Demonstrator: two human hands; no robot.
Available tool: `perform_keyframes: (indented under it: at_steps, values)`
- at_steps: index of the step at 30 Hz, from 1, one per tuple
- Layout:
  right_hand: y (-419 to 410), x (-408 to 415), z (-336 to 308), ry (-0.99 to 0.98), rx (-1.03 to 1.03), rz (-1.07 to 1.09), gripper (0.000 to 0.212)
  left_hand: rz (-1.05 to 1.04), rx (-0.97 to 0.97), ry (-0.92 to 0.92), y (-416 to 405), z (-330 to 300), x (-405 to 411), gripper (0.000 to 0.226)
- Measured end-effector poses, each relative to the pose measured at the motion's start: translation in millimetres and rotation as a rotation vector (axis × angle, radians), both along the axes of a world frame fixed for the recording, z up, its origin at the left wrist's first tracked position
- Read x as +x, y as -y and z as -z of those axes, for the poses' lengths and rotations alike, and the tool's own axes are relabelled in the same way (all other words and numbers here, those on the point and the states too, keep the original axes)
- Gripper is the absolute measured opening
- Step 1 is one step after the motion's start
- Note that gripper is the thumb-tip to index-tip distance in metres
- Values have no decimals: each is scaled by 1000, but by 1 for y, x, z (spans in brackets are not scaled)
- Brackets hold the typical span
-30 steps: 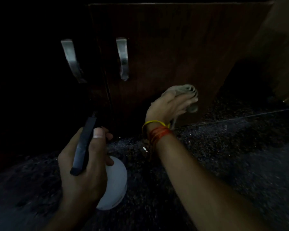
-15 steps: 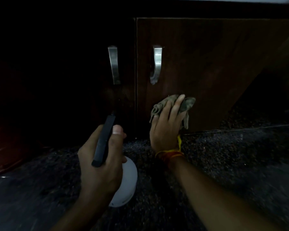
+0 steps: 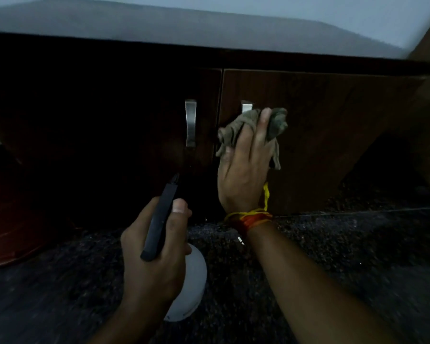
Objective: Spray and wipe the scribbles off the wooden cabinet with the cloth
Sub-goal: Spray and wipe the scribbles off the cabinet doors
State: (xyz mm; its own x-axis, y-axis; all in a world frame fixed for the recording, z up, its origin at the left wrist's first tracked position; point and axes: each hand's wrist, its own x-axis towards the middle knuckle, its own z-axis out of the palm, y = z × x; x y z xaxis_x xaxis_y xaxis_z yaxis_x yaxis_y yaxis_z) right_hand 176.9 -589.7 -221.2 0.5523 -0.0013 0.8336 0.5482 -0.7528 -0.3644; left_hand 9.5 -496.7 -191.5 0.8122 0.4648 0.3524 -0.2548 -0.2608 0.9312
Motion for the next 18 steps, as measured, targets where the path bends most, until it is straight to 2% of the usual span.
perform_keyframes:
  at_steps: [4,6,9,11,13,18]
  values:
    - [0,2,-33,135,-175,-33,44,39,2,-16,-5,2,-5,46]
    - [-2,10,-55,202,-203,18,43,14,37,-12,-3,7,-4,50]
    - [-2,16,-38,224,-171,31,43,20,23,-3,0,6,-4,51]
    - [-1,12,-4,208,-194,87,51,32,1,3,2,2,-4,46]
    - [6,12,21,197,-245,102,46,48,-19,13,2,0,-5,45]
    - [6,11,-17,218,-221,8,40,18,5,20,-1,2,-7,57]
